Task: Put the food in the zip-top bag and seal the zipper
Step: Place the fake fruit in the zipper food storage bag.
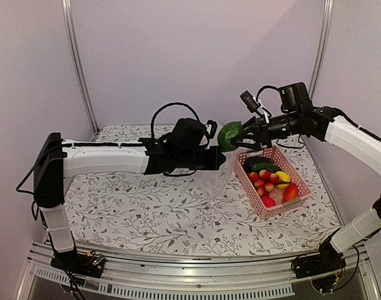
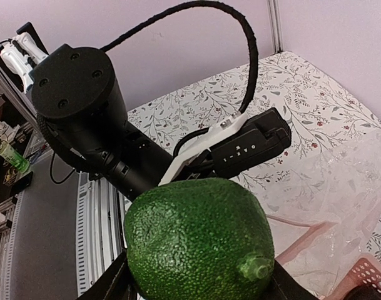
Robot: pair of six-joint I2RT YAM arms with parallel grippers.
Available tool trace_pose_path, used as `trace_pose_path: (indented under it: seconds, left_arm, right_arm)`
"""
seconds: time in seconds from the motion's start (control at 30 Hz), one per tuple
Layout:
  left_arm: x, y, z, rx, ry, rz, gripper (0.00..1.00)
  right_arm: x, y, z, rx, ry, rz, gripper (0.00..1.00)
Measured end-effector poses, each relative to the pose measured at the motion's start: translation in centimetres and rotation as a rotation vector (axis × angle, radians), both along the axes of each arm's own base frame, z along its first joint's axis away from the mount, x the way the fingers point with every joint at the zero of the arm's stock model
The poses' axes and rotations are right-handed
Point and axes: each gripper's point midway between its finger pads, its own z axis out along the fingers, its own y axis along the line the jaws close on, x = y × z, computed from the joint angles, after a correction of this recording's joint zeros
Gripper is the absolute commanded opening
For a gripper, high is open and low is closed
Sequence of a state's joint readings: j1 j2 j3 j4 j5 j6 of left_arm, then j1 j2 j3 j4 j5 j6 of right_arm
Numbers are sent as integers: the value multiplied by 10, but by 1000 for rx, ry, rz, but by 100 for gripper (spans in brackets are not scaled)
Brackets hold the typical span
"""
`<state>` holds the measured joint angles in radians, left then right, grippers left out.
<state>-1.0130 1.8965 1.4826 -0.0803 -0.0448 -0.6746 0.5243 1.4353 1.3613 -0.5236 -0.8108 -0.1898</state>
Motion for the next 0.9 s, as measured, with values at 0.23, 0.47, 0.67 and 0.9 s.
trace_pose_path:
  seconds: [0.23, 0.47, 0.67, 0.9]
  left_arm:
    - [-2, 3, -14, -18, 38, -6, 0]
    - [-3, 5, -21, -19, 52, -1, 0]
    - [3, 2, -2, -81, 17, 4, 0]
    - [3, -2, 15, -135, 3, -13, 0]
  right_arm:
    - [5, 4, -16, 2, 26, -1, 40]
    - [-3, 2, -24, 5, 30, 21, 39]
    - [-31, -4, -18, 12, 8, 89, 39]
    - [-38, -3, -15, 26, -10, 133, 38]
